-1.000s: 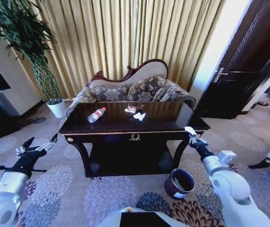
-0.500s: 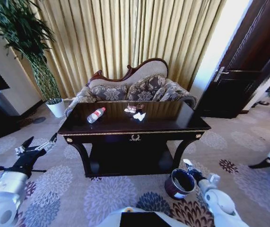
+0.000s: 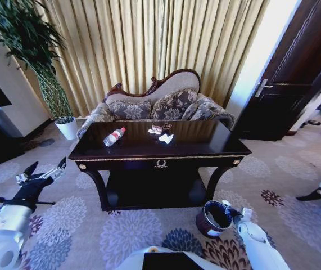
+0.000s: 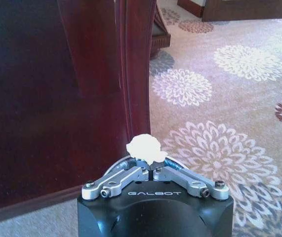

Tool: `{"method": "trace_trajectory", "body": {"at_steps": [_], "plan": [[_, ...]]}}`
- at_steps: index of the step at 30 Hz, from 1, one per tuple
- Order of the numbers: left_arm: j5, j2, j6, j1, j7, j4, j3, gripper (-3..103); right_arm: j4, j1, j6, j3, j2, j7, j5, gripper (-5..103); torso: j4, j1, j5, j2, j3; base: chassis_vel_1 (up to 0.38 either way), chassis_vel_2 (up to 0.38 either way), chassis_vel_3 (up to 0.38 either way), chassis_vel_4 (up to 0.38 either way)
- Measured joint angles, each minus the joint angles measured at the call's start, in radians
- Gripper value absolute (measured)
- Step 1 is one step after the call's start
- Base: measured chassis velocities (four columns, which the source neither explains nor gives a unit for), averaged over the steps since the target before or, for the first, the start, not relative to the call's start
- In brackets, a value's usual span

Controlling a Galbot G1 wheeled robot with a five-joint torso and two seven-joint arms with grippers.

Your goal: Move to the front of the table and place the trash on the table into the trash bin.

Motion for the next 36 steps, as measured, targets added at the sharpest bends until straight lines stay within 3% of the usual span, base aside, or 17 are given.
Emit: {"method": "trace_trajectory", "body": {"at_steps": [3,10,12,14,16,18,19,23,24,26,29,36], "plan": [[0.0,0.002,0.0,-0.001,0.0,0.0,0.0,100,-0.022,0.013,0.0,-0.006,0.006,0.0,-0.03,0,0.0001,0.0,-0.0001,0.0,0.0,0.0,0.0,0.0,0.0],[-0.001,0.006,0.0,0.002,0.0,0.0,-0.003,100,-0.029,0.028,-0.003,-0.013,0.021,0.026,-0.05,27,0.0001,0.0,0.0,0.0,0.0,0.0,0.0,0.0,0.0],[-0.001,0.006,0.0,0.002,0.0,0.0,-0.004,100,-0.027,0.029,-0.005,-0.013,0.022,0.028,-0.048,27,0.0001,0.0,-0.0001,0.0,0.0,0.0,0.0,0.0,0.0],[-0.001,0.005,0.0,0.003,0.0,0.0,-0.004,100,-0.025,0.03,-0.009,-0.013,0.022,0.033,-0.038,43,0.0001,0.0,-0.0001,0.0,0.0,0.0,0.0,0.0,0.0],[-0.001,0.005,0.0,0.003,0.0,0.0,-0.004,100,-0.025,0.03,-0.009,-0.012,0.021,0.034,-0.036,43,0.0001,0.0,-0.0001,0.0,0.0,0.0,0.0,0.0,0.0],[-0.001,0.005,0.0,0.002,0.0,0.0,-0.003,100,-0.024,0.026,-0.009,-0.009,0.019,0.034,-0.033,54,0.0,0.0,-0.0002,0.0,0.0,0.0,0.0,0.0,0.0],[-0.001,0.005,0.0,0.002,0.0,0.0,-0.003,100,-0.024,0.026,-0.009,-0.009,0.019,0.034,-0.033,54,0.0,0.0,-0.0002,0.0,0.0,0.0,0.0,0.0,0.0],[-0.001,0.006,-0.001,0.001,0.001,0.0,-0.002,100,-0.023,0.019,-0.009,-0.004,0.012,0.035,-0.019,70,0.0,0.0,-0.0001,0.0,0.0,0.0,0.0,0.0,0.0],[-0.001,0.005,-0.001,0.002,0.001,0.0,-0.002,100,-0.022,0.017,-0.009,-0.003,0.008,0.035,-0.003,81,0.0,0.0,-0.0001,0.0,0.0,0.0,0.0,0.0,0.0],[0.0,0.004,-0.002,0.003,0.002,0.0,-0.002,100,-0.022,0.016,-0.009,-0.002,0.006,0.035,0.008,81,0.0,0.0,-0.0001,0.0,0.0,0.0,0.0,0.0,0.0],[0.002,0.001,-0.006,0.008,0.003,0.0,-0.004,100,-0.022,0.01,-0.009,-0.001,0.004,0.034,0.031,96,0.0,0.0,-0.0001,0.0,0.0,0.0,0.0,0.0,0.0],[0.003,0.001,-0.015,0.013,0.009,0.0,-0.008,100,-0.015,0.004,-0.008,0.0,0.003,0.034,0.054,100,0.0001,0.0,-0.0001,0.0,0.0,0.0,0.0,0.0,0.0]]}}
